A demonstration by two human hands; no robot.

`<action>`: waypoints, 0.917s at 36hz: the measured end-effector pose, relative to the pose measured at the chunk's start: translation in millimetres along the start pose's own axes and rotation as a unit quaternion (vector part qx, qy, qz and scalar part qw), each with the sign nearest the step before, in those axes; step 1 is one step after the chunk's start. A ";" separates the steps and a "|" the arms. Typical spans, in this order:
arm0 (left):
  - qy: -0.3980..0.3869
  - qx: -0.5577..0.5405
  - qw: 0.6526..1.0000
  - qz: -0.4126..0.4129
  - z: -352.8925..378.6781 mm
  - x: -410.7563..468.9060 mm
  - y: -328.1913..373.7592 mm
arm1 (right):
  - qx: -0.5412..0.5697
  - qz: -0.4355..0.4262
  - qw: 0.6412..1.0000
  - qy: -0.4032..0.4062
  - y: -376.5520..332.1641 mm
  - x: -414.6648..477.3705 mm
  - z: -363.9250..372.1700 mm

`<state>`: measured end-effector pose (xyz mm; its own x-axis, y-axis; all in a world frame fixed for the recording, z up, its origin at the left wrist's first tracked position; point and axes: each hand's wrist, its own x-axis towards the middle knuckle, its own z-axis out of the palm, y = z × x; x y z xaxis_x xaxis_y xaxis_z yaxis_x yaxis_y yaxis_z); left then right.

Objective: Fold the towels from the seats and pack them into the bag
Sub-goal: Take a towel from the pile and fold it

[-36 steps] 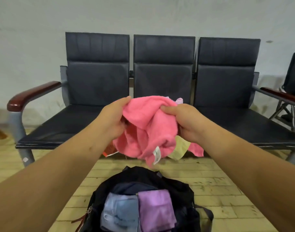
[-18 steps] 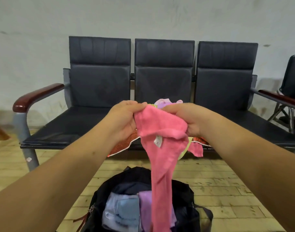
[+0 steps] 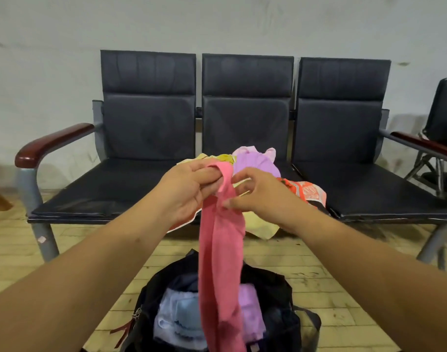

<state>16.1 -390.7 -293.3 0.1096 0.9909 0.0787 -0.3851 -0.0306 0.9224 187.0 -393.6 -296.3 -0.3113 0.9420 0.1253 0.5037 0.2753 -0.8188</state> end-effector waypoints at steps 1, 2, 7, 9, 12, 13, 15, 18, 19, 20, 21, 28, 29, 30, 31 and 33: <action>0.017 0.008 1.000 -0.001 0.2 -0.2 -1.0 | 0.010 -0.004 1.000 0.004 6.5 0.3 4.5; 0.033 0.021 0.999 -0.006 0.4 -0.3 -2.0 | 0.026 -0.016 0.999 0.011 13.1 0.9 9.1; 0.082 0.138 0.987 -0.007 0.6 -0.6 -5.6 | 0.081 -0.009 0.997 0.003 26.8 0.6 31.9; 0.092 0.200 0.975 0.011 -0.2 -0.3 -7.3 | 0.081 -0.011 0.997 0.000 25.3 1.0 39.2; 0.087 0.292 0.951 0.046 -1.5 0.6 -11.2 | 0.070 -0.028 0.997 0.032 25.6 4.0 48.5; 0.089 0.323 0.940 0.057 -2.9 2.3 -12.6 | 0.059 -0.031 0.996 0.051 26.9 6.1 51.0; 0.090 0.373 0.921 0.067 -6.4 4.9 -12.9 | 0.038 -0.035 0.995 0.085 29.2 9.2 53.2; 0.085 0.455 0.883 0.079 -16.4 11.2 -11.3 | 0.054 -0.012 0.990 0.132 34.7 14.3 52.1; 0.093 0.494 0.860 0.088 -20.4 12.2 -10.0 | 0.076 -0.004 0.987 0.144 36.0 14.9 50.5; 0.097 0.520 0.843 0.098 -22.8 11.9 -8.6 | 0.091 -0.005 0.984 0.152 36.7 14.9 47.1; 0.090 0.535 0.834 0.105 -25.1 11.2 -7.6 | 0.097 -0.012 0.984 0.152 36.5 14.5 44.0; -0.113 0.296 0.948 0.040 -25.3 1.3 -20.0 | 0.086 -0.032 0.992 0.088 34.5 20.8 27.5; -0.111 0.299 0.947 0.047 -23.1 1.2 -22.4 | 0.089 -0.028 0.993 0.076 33.3 21.3 25.8; -0.095 0.314 0.943 0.063 -21.3 1.7 -24.5 | 0.096 -0.024 0.993 0.068 32.2 21.1 24.6; -0.070 0.331 0.938 0.081 -21.1 3.8 -26.3 | 0.105 -0.018 0.992 0.065 32.2 20.8 23.4; -0.036 0.351 0.930 0.106 -20.6 6.7 -28.4 | 0.116 -0.012 0.991 0.060 33.7 20.4 22.2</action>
<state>9.0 -380.5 -326.7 0.1702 0.9423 0.2881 0.2848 -0.3270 0.9011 179.7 -369.3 -333.7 -0.2161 0.9556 0.2003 0.2940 0.2593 -0.9200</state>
